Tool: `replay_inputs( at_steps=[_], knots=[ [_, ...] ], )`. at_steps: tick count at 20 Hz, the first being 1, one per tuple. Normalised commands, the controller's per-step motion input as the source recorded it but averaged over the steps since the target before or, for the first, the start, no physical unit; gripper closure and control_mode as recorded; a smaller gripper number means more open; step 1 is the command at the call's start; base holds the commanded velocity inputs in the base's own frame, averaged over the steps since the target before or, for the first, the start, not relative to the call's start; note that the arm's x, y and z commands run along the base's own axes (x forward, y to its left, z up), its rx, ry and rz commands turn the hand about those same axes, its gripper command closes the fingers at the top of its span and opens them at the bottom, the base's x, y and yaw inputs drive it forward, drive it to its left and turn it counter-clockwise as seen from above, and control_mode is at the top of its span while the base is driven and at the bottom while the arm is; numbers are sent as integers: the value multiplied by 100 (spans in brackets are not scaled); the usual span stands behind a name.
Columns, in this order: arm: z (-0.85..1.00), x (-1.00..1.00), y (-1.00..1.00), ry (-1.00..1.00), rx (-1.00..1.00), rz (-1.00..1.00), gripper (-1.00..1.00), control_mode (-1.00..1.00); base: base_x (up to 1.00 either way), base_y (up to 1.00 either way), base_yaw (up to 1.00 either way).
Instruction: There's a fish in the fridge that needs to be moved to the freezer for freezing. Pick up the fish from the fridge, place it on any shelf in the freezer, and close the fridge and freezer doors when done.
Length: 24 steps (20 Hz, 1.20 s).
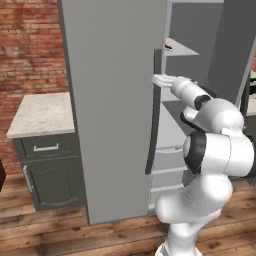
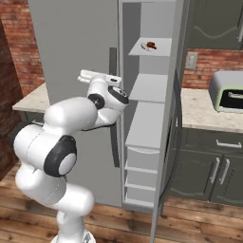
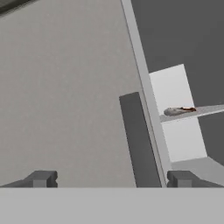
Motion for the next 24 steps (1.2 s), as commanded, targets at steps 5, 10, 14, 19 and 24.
replay_inputs(
  at_steps=[5,10,14,19,24],
  knots=[
    [95,-87,0,-7,-8,0,-100,-100,0,0,0],
    [100,-86,-4,4,-11,0,-100,-100,0,0,0],
    [100,-72,0,16,-14,0,-100,-100,0,0,0],
    [100,-68,-5,33,-21,-1,-100,-100,0,0,0],
    [82,-55,-29,40,-19,-1,-100,-100,0,0,0]
  ],
)
